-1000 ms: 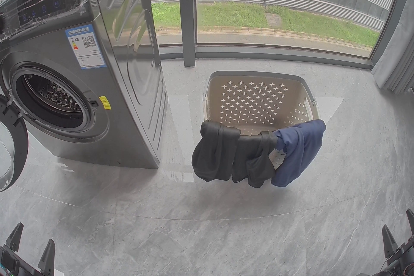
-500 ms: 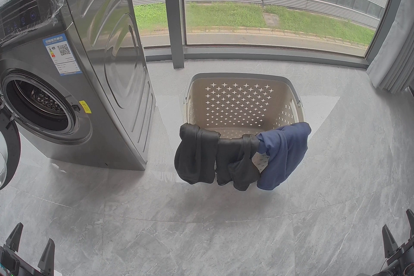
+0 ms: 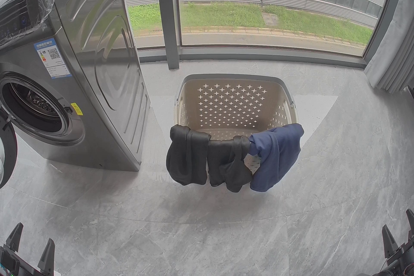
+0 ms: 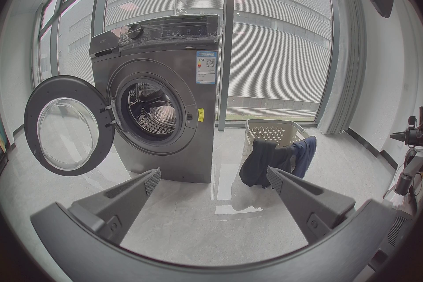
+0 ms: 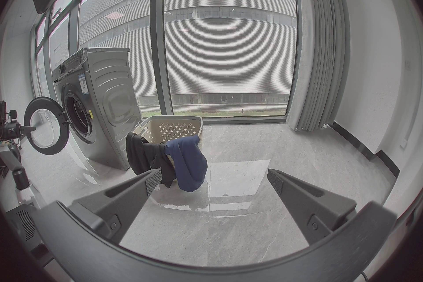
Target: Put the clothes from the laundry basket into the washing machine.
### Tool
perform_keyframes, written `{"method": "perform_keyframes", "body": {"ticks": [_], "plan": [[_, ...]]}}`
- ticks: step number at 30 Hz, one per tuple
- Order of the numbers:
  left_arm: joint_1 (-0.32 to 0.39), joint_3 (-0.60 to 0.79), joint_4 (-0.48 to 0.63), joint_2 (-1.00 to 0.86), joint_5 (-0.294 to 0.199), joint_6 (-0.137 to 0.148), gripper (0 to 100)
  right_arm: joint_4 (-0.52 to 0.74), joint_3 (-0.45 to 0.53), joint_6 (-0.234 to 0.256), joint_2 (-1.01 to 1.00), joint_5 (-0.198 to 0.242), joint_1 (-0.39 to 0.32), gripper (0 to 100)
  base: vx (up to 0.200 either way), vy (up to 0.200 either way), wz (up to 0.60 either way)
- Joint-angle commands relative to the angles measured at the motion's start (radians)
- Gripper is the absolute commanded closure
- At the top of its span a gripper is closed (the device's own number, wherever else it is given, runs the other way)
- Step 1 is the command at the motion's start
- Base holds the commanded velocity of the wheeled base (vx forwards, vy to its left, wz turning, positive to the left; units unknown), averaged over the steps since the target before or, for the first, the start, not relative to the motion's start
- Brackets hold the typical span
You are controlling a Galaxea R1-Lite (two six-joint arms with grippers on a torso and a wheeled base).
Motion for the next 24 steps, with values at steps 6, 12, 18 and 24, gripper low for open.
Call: {"method": "perform_keyframes", "body": {"ticks": [6, 12, 18, 24], "plan": [[0.0, 0.018, 0.0, -0.017, 0.0, 0.0, 0, 0.0, 0.018, 0.0, -0.016, 0.0, 0.0, 0, 0.1, 0.0, 0.0], [0.0, 0.018, 0.0, -0.017, 0.0, -0.002, 0, 0.0, 0.018, 0.001, -0.016, 0.0, 0.0, 0, 0.2, 0.0, 0.0], [0.0, 0.018, 0.0, -0.017, 0.0, 0.0, 0, 0.0, 0.018, 0.0, -0.016, 0.0, 0.0, 0, 0.2, 0.0, 0.0], [0.0, 0.018, -0.002, -0.017, 0.0, 0.0, 0, 0.0, 0.018, 0.001, -0.016, 0.0, 0.0, 0, 0.0, 0.0, 0.0]]}}
